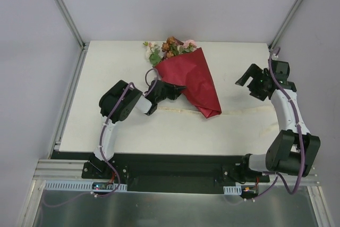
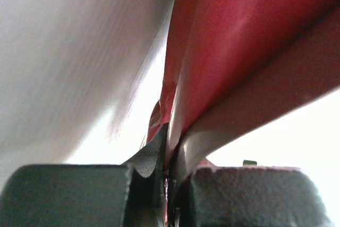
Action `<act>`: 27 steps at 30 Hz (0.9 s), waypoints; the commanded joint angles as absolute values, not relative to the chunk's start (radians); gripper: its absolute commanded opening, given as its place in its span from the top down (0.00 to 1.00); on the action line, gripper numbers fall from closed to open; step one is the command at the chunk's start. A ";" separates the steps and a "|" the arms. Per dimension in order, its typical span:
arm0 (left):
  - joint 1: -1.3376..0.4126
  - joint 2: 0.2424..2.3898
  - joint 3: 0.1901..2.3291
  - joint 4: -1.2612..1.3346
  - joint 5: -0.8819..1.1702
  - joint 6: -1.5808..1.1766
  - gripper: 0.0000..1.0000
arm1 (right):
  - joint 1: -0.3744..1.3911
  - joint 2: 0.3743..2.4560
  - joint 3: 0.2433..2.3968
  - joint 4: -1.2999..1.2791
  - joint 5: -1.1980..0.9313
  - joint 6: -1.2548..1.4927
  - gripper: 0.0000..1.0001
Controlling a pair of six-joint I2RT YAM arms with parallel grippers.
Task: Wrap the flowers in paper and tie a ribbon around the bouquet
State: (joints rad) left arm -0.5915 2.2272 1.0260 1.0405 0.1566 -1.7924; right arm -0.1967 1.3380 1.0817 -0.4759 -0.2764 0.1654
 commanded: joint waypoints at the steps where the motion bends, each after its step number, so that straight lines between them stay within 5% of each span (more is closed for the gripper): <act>1: -0.529 2.117 0.925 1.287 0.398 -1.807 1.00 | -0.126 1.358 1.069 -0.474 -0.230 0.124 0.04; 14: -0.351 1.987 0.753 1.283 0.889 -1.642 1.00 | -0.002 1.399 1.016 -0.486 -0.259 0.143 0.04; 19: -0.341 1.928 0.755 0.970 1.014 -1.361 1.00 | -0.002 1.391 1.022 -0.515 -0.247 0.130 0.04; 27: -0.318 1.801 0.873 0.361 0.913 -0.849 1.00 | -0.159 1.379 0.980 -0.598 -0.175 0.267 0.04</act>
